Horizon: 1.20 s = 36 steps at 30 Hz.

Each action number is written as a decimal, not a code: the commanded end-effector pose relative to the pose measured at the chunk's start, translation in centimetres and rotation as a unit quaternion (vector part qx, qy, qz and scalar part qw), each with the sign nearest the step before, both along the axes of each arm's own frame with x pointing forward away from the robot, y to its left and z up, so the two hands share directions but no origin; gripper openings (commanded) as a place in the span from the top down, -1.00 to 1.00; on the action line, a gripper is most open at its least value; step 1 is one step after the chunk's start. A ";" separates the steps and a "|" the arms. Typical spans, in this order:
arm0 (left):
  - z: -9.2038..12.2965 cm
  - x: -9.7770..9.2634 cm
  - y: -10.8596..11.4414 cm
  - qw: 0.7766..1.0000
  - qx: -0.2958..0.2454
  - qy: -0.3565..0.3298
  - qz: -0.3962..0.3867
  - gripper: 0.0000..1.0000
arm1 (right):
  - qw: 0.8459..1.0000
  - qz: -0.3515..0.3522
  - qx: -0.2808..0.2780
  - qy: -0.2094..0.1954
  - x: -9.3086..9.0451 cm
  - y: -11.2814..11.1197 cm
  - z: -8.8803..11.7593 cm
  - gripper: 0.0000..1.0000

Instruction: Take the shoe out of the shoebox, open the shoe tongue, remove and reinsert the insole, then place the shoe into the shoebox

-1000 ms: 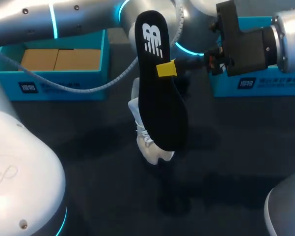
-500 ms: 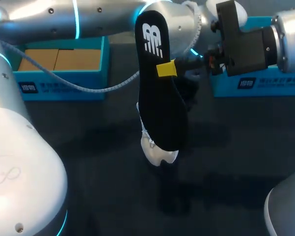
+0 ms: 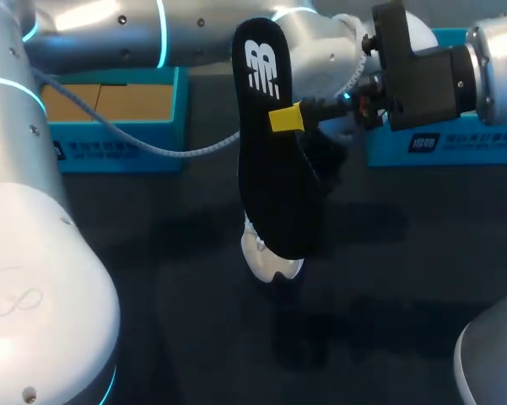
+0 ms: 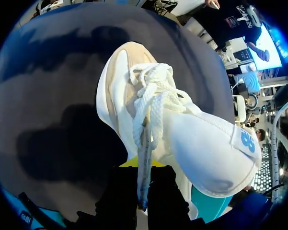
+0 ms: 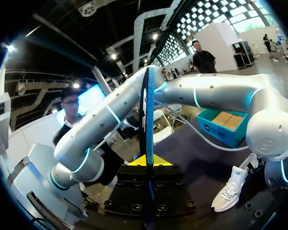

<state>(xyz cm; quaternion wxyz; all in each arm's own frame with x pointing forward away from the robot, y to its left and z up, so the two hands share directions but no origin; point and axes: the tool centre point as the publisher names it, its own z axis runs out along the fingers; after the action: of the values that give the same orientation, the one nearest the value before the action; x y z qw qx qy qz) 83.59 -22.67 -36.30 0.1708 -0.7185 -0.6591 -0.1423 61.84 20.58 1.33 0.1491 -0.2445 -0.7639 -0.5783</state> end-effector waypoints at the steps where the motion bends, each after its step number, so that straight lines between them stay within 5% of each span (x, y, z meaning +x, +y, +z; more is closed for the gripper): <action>1: -1.1 0.5 -0.6 1.000 0.013 0.009 0.001 1.00 | 1.000 0.000 -0.002 0.001 0.2 0.5 0.0 1.00; 12: -2.1 0.2 -0.6 0.999 0.018 0.025 -0.007 1.00 | 1.000 0.000 -0.002 0.001 0.2 0.5 0.0 1.00; 15: -2.3 0.1 -0.5 0.999 0.017 0.030 -0.005 -0.16 | 1.000 0.000 -0.002 0.001 0.2 0.5 0.0 1.00; 16: -2.3 0.1 -0.5 0.999 0.017 0.030 -0.005 -1.00 | 1.000 0.000 -0.002 0.001 0.2 0.5 0.0 1.00; 36: 5.7 0.8 1.7 0.989 -0.133 -0.047 0.036 -1.00 | 1.000 0.000 -0.002 0.001 0.2 0.5 0.0 1.00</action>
<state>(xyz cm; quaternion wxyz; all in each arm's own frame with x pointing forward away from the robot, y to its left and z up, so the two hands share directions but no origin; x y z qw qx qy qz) 85.02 -23.67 -32.20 0.1027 -0.6967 -0.7010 -0.1124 61.84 20.59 1.33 0.1491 -0.2446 -0.7640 -0.5782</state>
